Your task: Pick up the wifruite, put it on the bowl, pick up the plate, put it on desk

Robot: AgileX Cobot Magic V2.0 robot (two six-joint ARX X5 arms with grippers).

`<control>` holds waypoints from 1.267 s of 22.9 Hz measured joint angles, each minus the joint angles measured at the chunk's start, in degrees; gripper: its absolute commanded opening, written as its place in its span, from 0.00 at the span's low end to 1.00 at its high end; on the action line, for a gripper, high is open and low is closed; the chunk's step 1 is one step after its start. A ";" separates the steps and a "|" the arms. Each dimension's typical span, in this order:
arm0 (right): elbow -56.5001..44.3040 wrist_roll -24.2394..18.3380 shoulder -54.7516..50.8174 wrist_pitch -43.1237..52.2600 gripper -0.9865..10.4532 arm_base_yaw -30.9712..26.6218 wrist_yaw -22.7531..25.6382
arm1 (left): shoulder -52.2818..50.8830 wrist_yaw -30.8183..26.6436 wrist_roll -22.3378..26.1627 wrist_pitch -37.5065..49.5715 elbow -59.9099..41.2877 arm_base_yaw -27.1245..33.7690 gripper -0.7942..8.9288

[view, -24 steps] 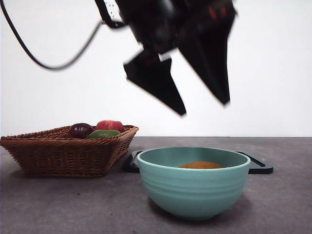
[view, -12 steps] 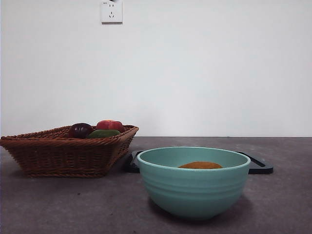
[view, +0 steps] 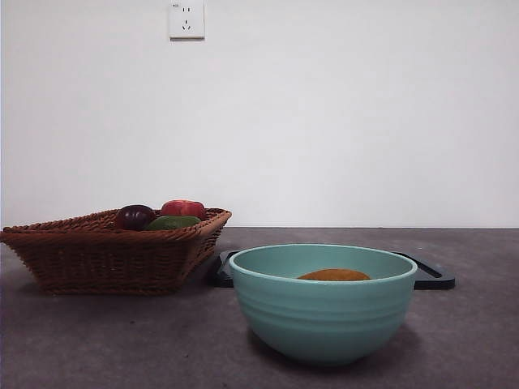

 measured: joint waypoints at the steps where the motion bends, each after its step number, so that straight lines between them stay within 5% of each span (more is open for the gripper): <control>1: 0.00 0.00 0.00 0.00 0.43 0.00 0.00 | -0.70 2.27 0.15 0.00 -2.49 0.00 0.47; 4: 0.00 0.00 0.00 0.00 0.43 0.00 0.00 | -1.57 7.78 0.33 -0.57 -7.48 -0.02 0.47; 29: -6.73 2.62 0.22 3.10 0.43 0.02 -0.20 | -1.60 7.87 0.33 1.20 -8.00 0.00 0.47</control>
